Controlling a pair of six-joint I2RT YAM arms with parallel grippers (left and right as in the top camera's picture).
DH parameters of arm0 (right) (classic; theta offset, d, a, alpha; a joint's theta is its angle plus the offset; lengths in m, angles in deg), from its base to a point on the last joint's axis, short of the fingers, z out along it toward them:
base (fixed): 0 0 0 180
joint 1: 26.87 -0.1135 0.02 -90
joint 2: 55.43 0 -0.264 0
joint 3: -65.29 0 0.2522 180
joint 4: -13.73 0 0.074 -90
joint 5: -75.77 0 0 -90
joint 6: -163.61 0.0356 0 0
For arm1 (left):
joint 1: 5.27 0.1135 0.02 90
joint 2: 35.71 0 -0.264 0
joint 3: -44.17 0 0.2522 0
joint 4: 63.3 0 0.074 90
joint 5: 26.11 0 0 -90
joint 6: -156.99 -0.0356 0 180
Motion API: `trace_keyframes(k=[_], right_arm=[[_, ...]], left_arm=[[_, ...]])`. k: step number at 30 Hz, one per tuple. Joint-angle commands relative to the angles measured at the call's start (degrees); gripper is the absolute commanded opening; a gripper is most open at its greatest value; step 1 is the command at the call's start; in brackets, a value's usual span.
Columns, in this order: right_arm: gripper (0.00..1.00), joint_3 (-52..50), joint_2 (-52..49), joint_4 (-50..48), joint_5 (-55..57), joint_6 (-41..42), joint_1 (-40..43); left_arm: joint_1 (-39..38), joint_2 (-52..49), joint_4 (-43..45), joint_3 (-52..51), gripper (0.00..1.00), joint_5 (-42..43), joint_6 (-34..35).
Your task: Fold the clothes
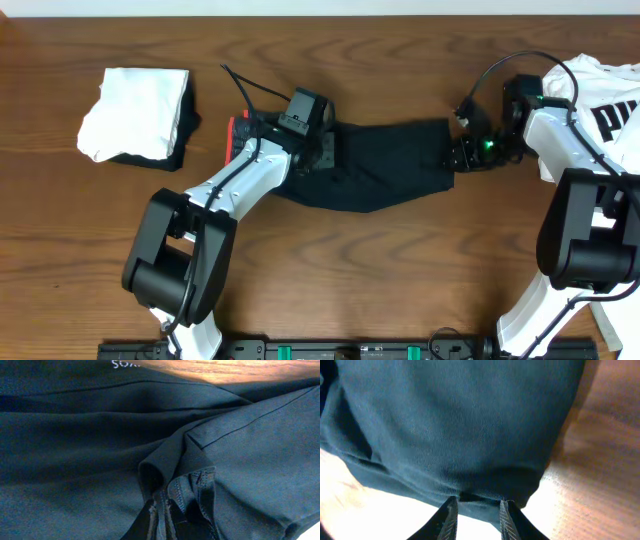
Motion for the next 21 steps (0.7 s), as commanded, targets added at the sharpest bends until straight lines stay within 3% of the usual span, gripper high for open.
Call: trace_keyframes(k=[1, 5, 17, 21], right_arm=[[0.29, -0.31, -0.44, -1.66, -1.27, -1.16, 0.26], [0.33, -0.31, -0.44, -2.40, -1.29, -2.99, 0.26], [0.36, -0.31, -0.44, -1.07, -1.09, -26.97, -1.97], [0.36, -0.26, -0.42, -1.18, 4.15, -31.47, -3.10]], left_arm=[[-0.07, -0.66, -0.17, -0.59, 0.09, -0.72, -0.79], [-0.07, -0.66, -0.17, -0.59, 0.09, -0.72, -0.79], [-0.07, -0.68, -0.17, -0.61, 0.09, -0.72, -0.79], [-0.07, -0.76, -0.17, -0.66, 0.10, -0.72, -0.79]])
